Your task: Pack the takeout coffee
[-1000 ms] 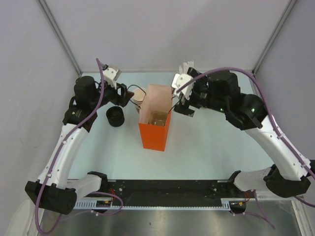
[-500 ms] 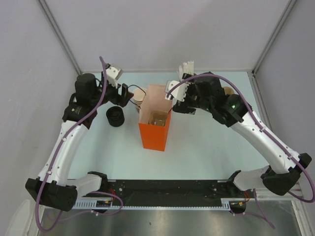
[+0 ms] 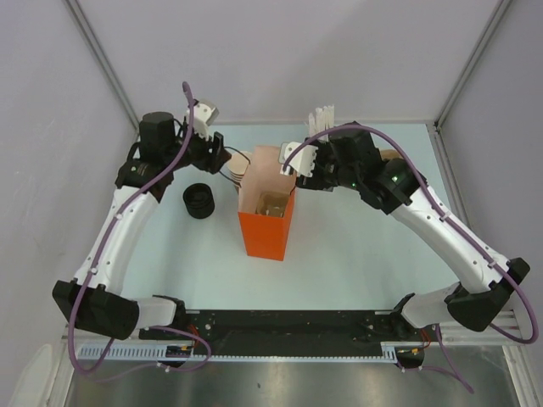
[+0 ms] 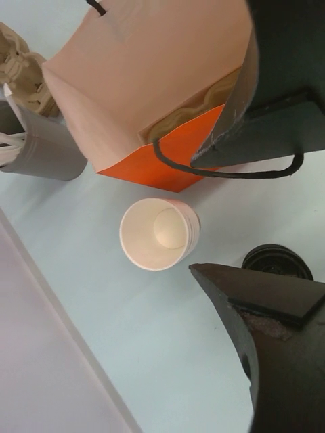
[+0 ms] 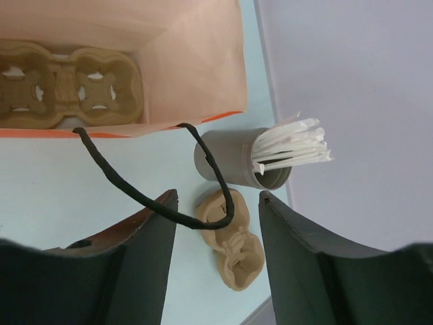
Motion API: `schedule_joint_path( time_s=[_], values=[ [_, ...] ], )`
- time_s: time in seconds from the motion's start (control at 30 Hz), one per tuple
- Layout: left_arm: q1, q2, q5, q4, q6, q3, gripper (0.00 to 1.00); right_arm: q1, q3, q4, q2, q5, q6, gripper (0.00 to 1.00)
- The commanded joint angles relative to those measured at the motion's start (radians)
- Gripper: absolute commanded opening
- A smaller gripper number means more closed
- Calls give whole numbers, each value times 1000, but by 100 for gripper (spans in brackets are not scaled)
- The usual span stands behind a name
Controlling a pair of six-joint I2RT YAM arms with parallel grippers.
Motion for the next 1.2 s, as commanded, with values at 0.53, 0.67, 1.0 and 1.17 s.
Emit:
schedule_joint_path(
  time_s=[0.53,0.67,1.0,1.17],
  values=[
    [-11,68,22,-172,34,263,20,-4,32,-1,-53,-146,37,8],
    [-11,71,25,-178,35,266,34,2,27,-2,-56,-124,29,16],
    [-13,54,24,-189,48,240,69,5,35,-1,-39,-126,32,48],
    [-11,45,15,-182,51,231,76,5,43,-2,-34,-120,36,62]
  ],
)
